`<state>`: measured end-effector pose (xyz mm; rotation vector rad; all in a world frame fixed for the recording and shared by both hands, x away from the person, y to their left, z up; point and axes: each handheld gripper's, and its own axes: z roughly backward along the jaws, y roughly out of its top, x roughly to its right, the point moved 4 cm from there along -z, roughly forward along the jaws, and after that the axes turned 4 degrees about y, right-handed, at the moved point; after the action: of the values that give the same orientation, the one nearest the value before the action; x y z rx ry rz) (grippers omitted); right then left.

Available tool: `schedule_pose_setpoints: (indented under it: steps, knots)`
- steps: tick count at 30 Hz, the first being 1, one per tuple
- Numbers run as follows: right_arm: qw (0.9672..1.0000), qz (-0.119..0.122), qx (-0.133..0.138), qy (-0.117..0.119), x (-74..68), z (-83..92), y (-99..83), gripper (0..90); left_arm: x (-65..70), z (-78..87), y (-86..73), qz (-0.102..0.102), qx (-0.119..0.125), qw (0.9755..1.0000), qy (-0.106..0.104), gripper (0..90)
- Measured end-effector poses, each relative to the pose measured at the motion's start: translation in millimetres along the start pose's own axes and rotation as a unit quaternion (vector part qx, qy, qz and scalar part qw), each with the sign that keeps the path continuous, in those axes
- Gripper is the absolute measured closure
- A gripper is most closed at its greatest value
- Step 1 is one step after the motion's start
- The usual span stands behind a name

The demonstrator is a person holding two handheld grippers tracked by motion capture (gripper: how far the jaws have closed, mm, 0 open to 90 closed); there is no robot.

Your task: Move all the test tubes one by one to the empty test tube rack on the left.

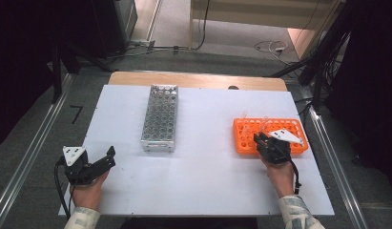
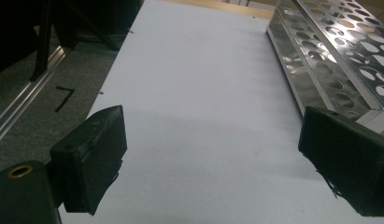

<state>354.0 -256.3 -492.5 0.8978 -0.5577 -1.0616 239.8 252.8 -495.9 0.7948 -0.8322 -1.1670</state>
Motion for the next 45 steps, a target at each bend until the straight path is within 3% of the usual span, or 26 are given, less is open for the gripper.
schedule_pose_setpoints:
  steps: [10,30,40,45]
  knots:
    - [1.0,-0.003,0.009,-0.003,1.4,2.8,1.8,73.5,-0.2,0.3,0.1,0.001,0.0,1.0,0.0,8.0]
    - [0.9987,0.0,0.05,0.003,-6.2,27.2,19.0,73.9,1.3,1.6,0.6,-0.005,0.003,1.0,0.001,7.8]
    - [0.9991,0.003,0.039,0.018,-13.4,39.9,13.9,73.9,4.9,3.9,1.2,-0.01,0.007,0.9999,-0.003,7.8]
    - [0.9984,0.007,0.041,0.039,-23.0,48.3,12.3,73.9,9.2,5.0,1.4,-0.014,0.007,0.9998,-0.009,7.8]
